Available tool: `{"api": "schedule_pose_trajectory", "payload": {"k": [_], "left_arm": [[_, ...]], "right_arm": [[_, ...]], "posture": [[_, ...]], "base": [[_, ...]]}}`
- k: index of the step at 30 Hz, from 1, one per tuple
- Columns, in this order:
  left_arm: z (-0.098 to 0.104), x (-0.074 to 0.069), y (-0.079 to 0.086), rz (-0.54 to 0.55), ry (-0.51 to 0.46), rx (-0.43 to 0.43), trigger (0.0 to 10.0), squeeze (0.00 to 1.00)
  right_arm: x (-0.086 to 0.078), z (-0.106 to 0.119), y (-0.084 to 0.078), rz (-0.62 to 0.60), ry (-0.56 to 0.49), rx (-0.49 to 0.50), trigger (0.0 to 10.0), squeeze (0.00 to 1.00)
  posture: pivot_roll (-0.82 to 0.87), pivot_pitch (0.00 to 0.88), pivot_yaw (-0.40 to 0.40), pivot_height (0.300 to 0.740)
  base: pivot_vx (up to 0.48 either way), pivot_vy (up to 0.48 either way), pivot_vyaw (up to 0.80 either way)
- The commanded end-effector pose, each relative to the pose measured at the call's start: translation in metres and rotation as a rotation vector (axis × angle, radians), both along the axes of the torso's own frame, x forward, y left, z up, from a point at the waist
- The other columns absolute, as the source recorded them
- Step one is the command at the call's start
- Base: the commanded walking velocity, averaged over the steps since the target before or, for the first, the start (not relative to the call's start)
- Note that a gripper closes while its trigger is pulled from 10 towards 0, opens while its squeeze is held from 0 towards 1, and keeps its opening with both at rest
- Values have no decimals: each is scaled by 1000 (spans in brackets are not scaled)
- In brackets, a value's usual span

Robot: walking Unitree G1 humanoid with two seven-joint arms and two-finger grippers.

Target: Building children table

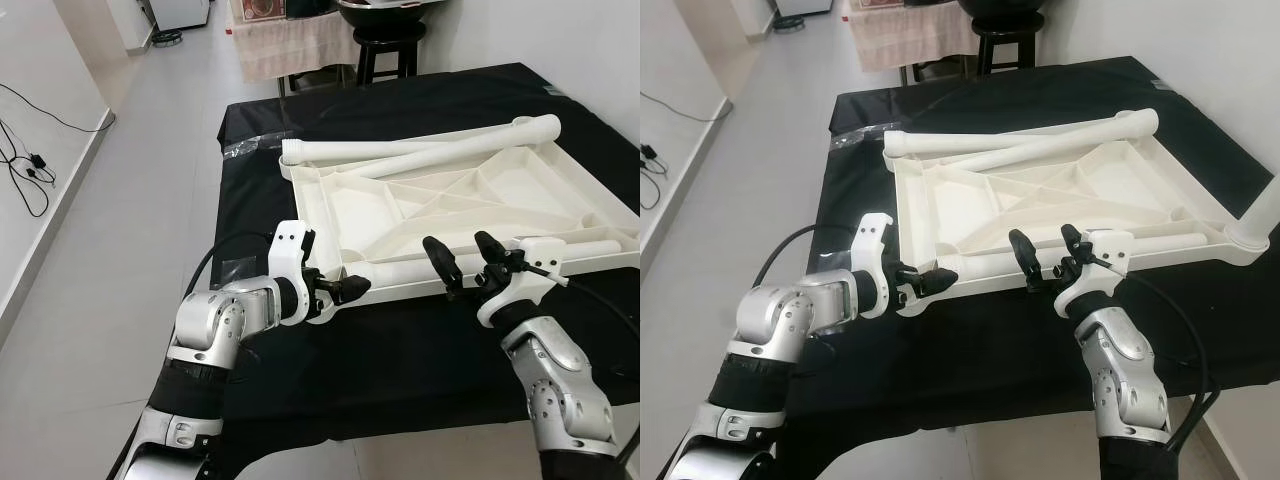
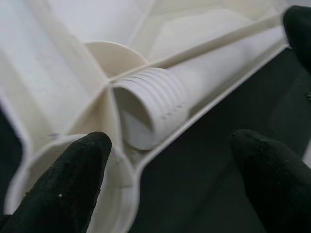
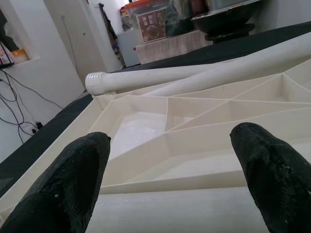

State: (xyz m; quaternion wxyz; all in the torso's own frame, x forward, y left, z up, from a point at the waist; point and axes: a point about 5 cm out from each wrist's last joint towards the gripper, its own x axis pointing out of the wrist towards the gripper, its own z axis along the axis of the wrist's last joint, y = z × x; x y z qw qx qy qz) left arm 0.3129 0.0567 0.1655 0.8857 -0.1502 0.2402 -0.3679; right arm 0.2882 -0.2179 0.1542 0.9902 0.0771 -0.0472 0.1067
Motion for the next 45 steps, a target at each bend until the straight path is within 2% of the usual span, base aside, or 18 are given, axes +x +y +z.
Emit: {"api": "schedule_pose_trajectory", "payload": {"k": [1, 7, 13, 26, 31, 38, 40, 42, 44, 45], "left_arm": [[-5, -5, -5, -47, 35, -17, 10000, 0], [-1, -5, -13, -89, 50, -33, 10000, 0], [-2, -4, -13, -91, 57, -33, 10000, 0], [-5, 8, -8, -63, 76, -45, 10000, 0], [0, 20, -9, -58, 64, -59, 10000, 0], [1, 23, -11, -60, 69, -68, 10000, 0], [1, 26, -13, -65, 100, -100, 10000, 0], [-1, 29, -20, -82, 187, -149, 10000, 0], [-1, 29, -20, -82, 187, -149, 10000, 0], [-2, 30, -23, -89, 221, -163, 10000, 0]], "right_arm": [[-1, -5, 2, 5, 18, -14, 10000, 0], [-2, -5, 3, 8, 20, -17, 10000, 0], [-2, -5, 3, 8, 20, -17, 10000, 0], [-4, -6, 5, 8, 23, -16, 10000, 0], [-7, -6, 4, 2, 25, -18, 10000, 0], [-9, -6, 4, 2, 26, -19, 10000, 0], [-10, -6, 5, 2, 27, -19, 10000, 0], [-12, -6, 6, 1, 31, -23, 10000, 0], [-12, -6, 6, 1, 31, -23, 10000, 0], [-12, -6, 6, 0, 32, -24, 10000, 0]], "posture": [[-90, 62, 61, 740], [-93, 62, 64, 740], [-96, 63, 66, 740], [-100, 76, 69, 740], [-110, 91, 72, 740], [-113, 97, 72, 740], [-121, 108, 76, 740], [-125, 113, 80, 740], [-125, 113, 80, 740], [-128, 115, 82, 740]], "base": [[0, 0, 0], [0, 0, 0], [0, 0, 0], [0, 0, 0], [0, 0, 0], [0, 0, 0], [0, 0, 0], [0, 0, 0], [0, 0, 0], [0, 0, 0]]}}
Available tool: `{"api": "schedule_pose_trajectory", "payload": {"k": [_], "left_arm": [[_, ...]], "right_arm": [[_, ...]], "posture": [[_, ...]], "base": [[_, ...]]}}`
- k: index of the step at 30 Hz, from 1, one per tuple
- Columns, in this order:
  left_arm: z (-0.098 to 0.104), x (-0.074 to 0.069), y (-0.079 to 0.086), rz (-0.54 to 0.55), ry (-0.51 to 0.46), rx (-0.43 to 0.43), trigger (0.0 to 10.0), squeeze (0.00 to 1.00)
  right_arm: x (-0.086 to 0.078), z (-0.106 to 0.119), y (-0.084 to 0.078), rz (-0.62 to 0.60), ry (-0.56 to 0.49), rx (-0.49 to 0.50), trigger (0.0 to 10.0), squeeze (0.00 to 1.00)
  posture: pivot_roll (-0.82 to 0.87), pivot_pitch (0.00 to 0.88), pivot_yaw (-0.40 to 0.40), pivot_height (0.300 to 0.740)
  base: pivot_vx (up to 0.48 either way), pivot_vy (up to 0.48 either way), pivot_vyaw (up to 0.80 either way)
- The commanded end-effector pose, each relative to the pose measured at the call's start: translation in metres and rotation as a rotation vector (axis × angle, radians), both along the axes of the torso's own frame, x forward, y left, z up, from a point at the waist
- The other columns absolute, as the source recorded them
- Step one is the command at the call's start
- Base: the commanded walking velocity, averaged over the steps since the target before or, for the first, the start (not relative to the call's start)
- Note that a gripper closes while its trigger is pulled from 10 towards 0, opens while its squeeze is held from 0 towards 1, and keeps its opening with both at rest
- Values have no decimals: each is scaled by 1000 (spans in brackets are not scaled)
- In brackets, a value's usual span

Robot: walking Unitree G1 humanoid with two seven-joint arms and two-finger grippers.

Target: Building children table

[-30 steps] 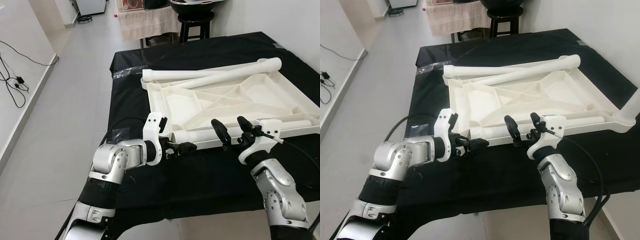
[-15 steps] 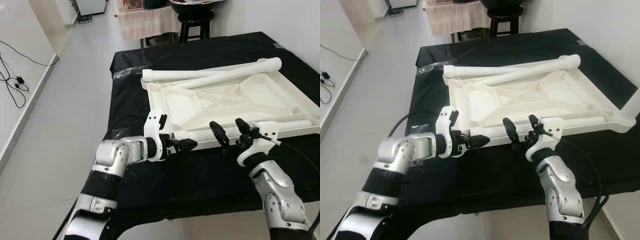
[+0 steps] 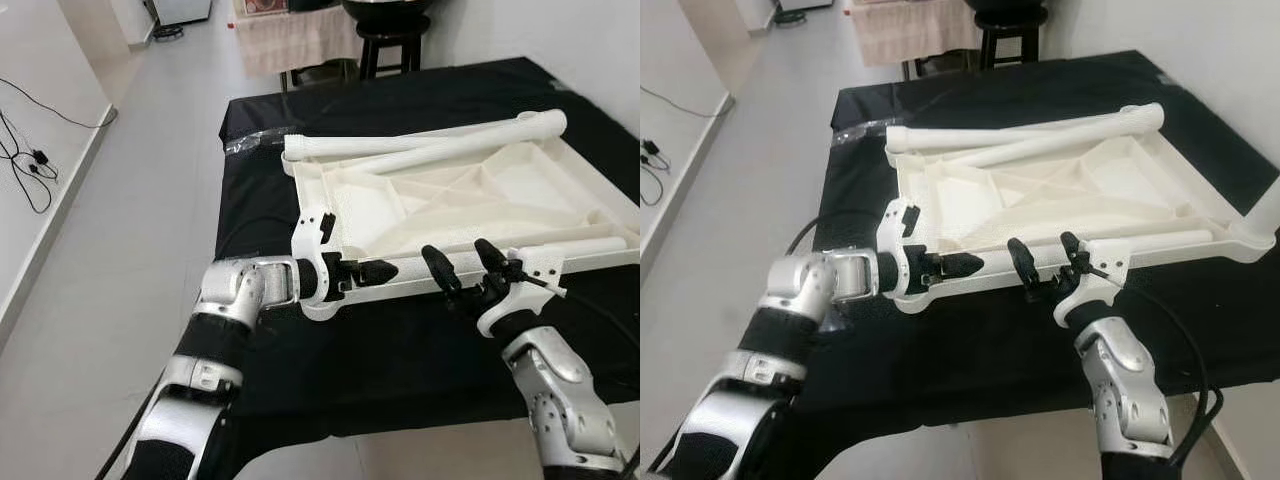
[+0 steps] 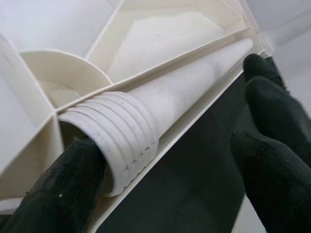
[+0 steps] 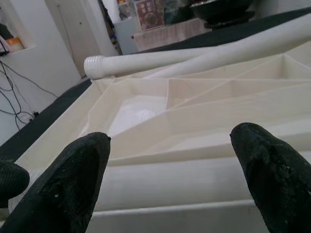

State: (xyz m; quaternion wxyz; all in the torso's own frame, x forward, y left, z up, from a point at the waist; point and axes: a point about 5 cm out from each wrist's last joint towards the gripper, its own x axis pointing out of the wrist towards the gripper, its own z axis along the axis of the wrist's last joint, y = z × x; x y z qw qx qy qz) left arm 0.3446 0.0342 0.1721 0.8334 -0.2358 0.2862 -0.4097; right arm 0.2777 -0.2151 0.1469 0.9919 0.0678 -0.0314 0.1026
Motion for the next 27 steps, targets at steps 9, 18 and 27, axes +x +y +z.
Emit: {"api": "schedule_pose_trajectory", "payload": {"k": [9, 18, 27], "left_arm": [[-9, 7, -12, 19, 211, -70, 10000, 0], [9, 13, -20, -5, 184, -135, 10000, 0], [30, 14, -29, -95, 79, -211, 10000, 0]], "right_arm": [[-4, 2, 2, -5, 2, -5, 10000, 0], [-4, 2, 5, -1, 1, -2, 10000, 0], [-4, 2, 6, -6, -3, -1, 10000, 0]], "posture": [[-137, 121, 91, 740], [-139, 119, 95, 740], [-144, 117, 99, 740]], "base": [[0, 0, 0], [0, 0, 0], [0, 0, 0]]}}
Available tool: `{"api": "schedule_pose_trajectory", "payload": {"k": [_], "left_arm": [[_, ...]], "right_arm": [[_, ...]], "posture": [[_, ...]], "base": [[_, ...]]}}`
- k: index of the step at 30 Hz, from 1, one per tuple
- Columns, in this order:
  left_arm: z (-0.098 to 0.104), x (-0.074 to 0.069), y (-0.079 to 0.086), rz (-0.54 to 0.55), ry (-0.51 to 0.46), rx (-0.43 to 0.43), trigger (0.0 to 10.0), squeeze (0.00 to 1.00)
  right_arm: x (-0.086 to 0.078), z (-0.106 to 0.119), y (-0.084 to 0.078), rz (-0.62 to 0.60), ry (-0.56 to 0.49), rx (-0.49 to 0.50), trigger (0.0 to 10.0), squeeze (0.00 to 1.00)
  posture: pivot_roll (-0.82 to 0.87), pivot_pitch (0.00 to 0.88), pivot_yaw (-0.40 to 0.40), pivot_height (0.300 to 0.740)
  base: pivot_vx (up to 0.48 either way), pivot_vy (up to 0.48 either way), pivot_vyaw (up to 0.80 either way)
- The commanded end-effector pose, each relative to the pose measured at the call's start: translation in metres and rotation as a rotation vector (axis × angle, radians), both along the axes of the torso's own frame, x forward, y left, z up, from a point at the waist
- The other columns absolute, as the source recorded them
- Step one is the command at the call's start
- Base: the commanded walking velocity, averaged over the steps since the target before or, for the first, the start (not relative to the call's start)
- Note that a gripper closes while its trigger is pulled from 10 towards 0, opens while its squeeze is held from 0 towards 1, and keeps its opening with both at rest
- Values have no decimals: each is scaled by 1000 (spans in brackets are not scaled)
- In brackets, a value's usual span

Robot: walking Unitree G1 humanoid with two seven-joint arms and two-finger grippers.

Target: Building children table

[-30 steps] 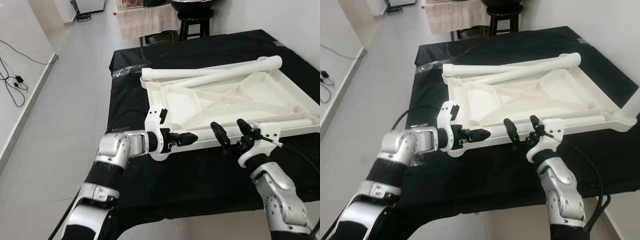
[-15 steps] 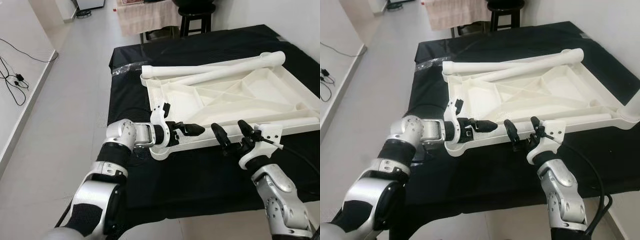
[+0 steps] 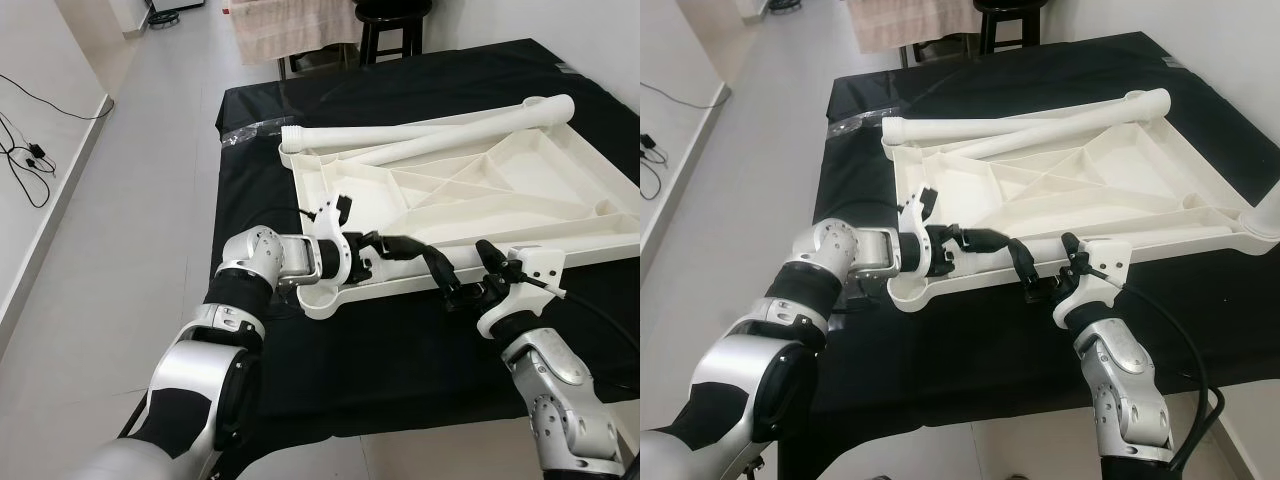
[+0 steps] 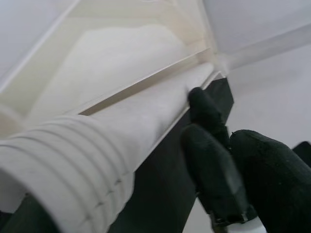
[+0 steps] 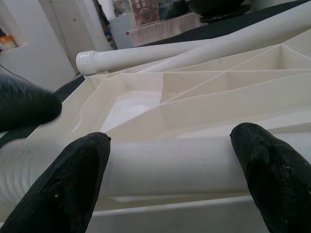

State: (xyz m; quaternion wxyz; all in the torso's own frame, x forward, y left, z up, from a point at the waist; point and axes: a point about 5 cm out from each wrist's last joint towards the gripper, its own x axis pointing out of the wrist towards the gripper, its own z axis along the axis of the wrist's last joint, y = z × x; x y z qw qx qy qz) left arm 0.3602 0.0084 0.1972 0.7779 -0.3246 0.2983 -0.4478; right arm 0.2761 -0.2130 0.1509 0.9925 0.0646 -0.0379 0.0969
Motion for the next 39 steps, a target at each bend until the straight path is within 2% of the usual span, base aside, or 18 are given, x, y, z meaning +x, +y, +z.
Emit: {"api": "schedule_pose_trajectory", "payload": {"k": [1, 7, 8, 9, 18, 26, 28, 32, 34, 37, 39], "left_arm": [[5, -1, -4, -32, -39, -45, 10000, 0], [1, -1, -3, -22, -25, -49, 10000, 0], [-5, -1, -3, -9, -5, -48, 3333, 0], [-10, -2, -3, -2, 13, -51, 0, 0], [-22, -5, -5, -16, 38, -63, 0, 0], [-19, -3, 0, -4, -29, -96, 0, 0], [-16, -3, 5, -6, -65, -122, 0, 0], [-16, -3, 6, -6, -69, -124, 0, 0], [-18, -5, 18, -3, -111, -141, 0, 0], [-19, -6, 23, -1, -124, -146, 0, 0], [-23, -9, 33, 11, -143, -145, 0, 0]], "right_arm": [[-2, -1, 3, 1, 6, 2, 10000, 0], [-1, 0, 2, -5, 4, 1, 10000, 0], [-1, 1, 1, -12, 2, 0, 10000, 0], [-1, 1, 0, -16, 1, -1, 10000, 0], [0, 3, -1, -30, -5, -6, 10000, 0], [1, 4, -2, -35, -13, -6, 10000, 0], [2, 6, -4, -42, -20, -5, 10000, 0], [2, 6, -5, -42, -21, -5, 10000, 0], [2, 10, -9, -39, -38, -3, 10000, 0], [2, 12, -11, -40, -46, -2, 10000, 0], [3, 16, -17, -37, -64, 4, 10000, 0]], "posture": [[-147, 116, 102, 740], [-147, 116, 102, 740], [-151, 117, 101, 740], [-156, 118, 99, 740], [-161, 117, 99, 740], [-165, 109, 102, 740], [-165, 104, 101, 740], [-165, 104, 101, 740], [-161, 87, 96, 740], [-161, 87, 96, 740], [-158, 74, 90, 740]], "base": [[0, 0, 0], [0, 0, 0], [0, 0, 0], [0, 0, 0], [0, 0, 0], [0, 0, 0], [0, 0, 0], [0, 0, 0], [0, 0, 0], [0, 0, 0], [0, 0, 0]]}}
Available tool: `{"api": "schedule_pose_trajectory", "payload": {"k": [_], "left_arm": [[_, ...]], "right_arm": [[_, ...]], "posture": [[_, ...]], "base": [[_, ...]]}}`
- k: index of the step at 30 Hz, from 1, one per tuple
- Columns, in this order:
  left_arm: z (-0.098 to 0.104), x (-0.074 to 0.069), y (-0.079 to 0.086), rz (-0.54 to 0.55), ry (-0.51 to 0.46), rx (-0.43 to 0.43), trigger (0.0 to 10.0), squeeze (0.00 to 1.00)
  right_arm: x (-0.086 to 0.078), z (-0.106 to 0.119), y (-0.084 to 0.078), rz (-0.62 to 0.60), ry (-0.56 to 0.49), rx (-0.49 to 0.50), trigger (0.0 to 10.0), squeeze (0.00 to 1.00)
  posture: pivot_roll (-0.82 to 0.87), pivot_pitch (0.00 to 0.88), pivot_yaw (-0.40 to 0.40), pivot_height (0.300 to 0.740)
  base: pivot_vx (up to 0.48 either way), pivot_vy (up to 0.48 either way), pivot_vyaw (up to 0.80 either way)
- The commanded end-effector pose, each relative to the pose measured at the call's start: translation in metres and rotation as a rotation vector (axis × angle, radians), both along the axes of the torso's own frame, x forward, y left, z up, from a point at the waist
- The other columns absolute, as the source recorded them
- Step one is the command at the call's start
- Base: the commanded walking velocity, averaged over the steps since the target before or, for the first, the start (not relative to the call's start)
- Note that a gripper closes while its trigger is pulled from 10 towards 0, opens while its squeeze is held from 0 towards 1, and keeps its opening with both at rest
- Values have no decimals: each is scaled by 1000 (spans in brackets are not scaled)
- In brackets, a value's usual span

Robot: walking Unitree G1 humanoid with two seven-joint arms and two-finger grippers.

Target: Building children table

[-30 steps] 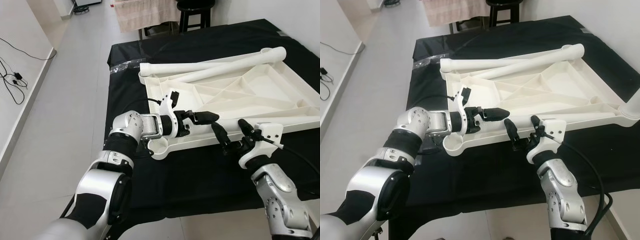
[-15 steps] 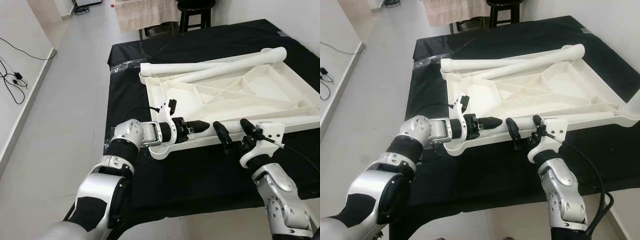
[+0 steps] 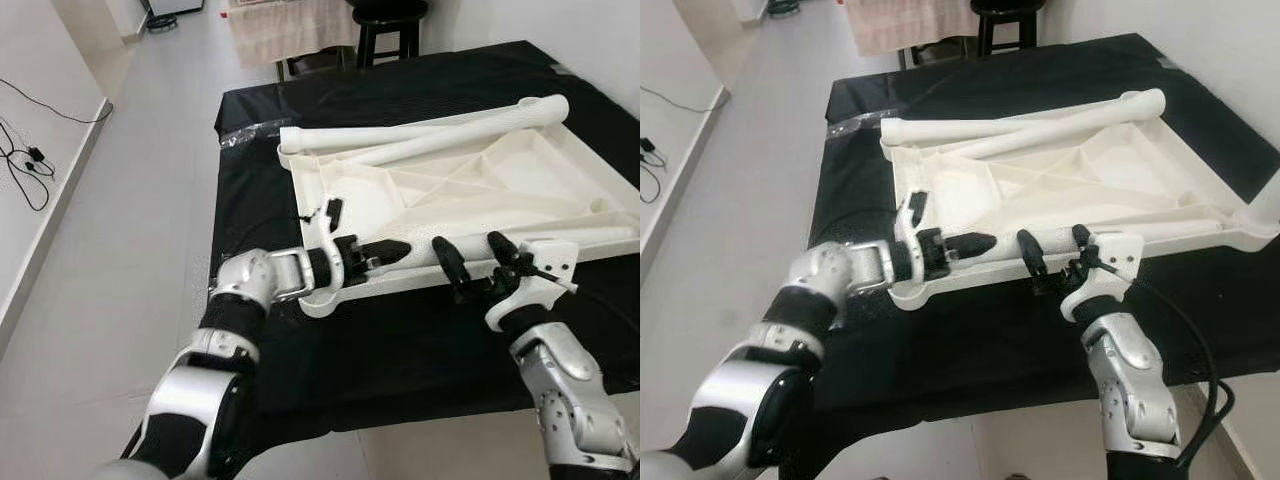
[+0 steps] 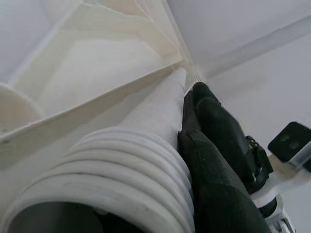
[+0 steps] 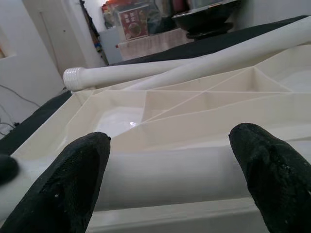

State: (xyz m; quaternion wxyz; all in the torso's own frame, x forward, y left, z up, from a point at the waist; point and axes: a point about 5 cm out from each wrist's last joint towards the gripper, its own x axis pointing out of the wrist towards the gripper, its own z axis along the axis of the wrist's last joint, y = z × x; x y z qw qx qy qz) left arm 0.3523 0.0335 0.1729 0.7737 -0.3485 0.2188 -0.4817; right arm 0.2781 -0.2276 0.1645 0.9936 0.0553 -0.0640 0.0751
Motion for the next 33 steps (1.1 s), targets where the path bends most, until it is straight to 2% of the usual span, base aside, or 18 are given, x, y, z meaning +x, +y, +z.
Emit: {"api": "schedule_pose_trajectory", "payload": {"k": [1, 3, 9, 10, 12, 13, 14, 16, 17, 18, 20, 22, 23, 24, 25, 27, 28, 33], "left_arm": [[1, -1, 8, 2, -21, -14, 0, 0], [-5, -7, 24, 25, -45, -13, 0, 0], [1, -13, 35, 48, -94, -60, 0, 0], [7, -15, 39, 60, -141, -81, 0, 0], [7, -15, 39, 60, -141, -81, 0, 0], [16, -18, 43, 73, -206, -113, 0, 0], [16, -18, 43, 73, -206, -113, 0, 0], [36, -27, 55, 109, -351, -206, 0, 0], [36, -27, 55, 109, -351, -206, 0, 0], [43, -31, 59, 125, -401, -237, 0, 0], [43, -31, 59, 125, -401, -237, 0, 0], [49, -35, 65, 148, -445, -280, 0, 0], [49, -35, 65, 148, -445, -280, 0, 0], [50, -37, 67, 150, -455, -299, 0, 0], [50, -37, 67, 150, -455, -299, 0, 0], [53, -42, 66, 136, -476, -340, 0, 0], [53, -42, 66, 136, -476, -340, 0, 0], [56, -49, 59, 89, -476, -383, 0, 0]], "right_arm": [[1, 3, -2, 11, -14, 15, 10000, 0], [4, 13, -9, 40, -47, 27, 10000, 0], [7, 23, -14, 60, -86, 70, 10000, 0], [7, 28, -15, 72, -107, 102, 10000, 0], [7, 28, -15, 72, -107, 102, 10000, 0], [7, 33, -15, 96, -129, 140, 10000, 0], [7, 33, -15, 96, -129, 140, 10000, 0], [7, 44, -15, 144, -177, 245, 10000, 0], [7, 44, -15, 144, -177, 245, 10000, 0], [7, 49, -16, 164, -204, 318, 10000, 0], [7, 49, -16, 164, -204, 318, 10000, 0], [5, 58, -18, 232, -250, 453, 10000, 0], [5, 58, -18, 232, -250, 453, 10000, 0], [2, 60, -14, 296, -263, 494, 10000, 0], [2, 60, -14, 296, -263, 494, 10000, 0], [-6, 61, -2, 427, -268, 532, 10000, 0], [-6, 61, -2, 427, -268, 532, 10000, 0], [-12, 61, 24, 599, -254, 515, 10000, 0]], "posture": [[-158, 74, 90, 740], [-153, 65, 83, 740], [-140, 60, 70, 740], [-133, 58, 65, 740], [-133, 58, 65, 740], [-125, 57, 55, 740], [-125, 57, 55, 740], [-117, 56, 46, 740], [-117, 56, 46, 740], [-112, 57, 41, 740], [-112, 57, 41, 740], [-112, 56, 41, 740], [-112, 56, 41, 740], [-111, 56, 41, 740], [-111, 56, 41, 740], [-111, 56, 41, 740], [-111, 56, 41, 740], [-110, 55, 44, 740]], "base": [[0, 0, 0], [0, 0, 0], [0, 0, 0], [0, 0, 0], [0, 0, 0], [0, 0, 0], [0, 0, 0], [0, 0, 0], [0, 0, 0], [0, 0, 0], [0, 0, 0], [0, 0, 0], [0, 0, 0], [0, 0, 0], [0, 0, 0], [0, 0, 0], [0, 0, 0], [0, 0, 0]]}}
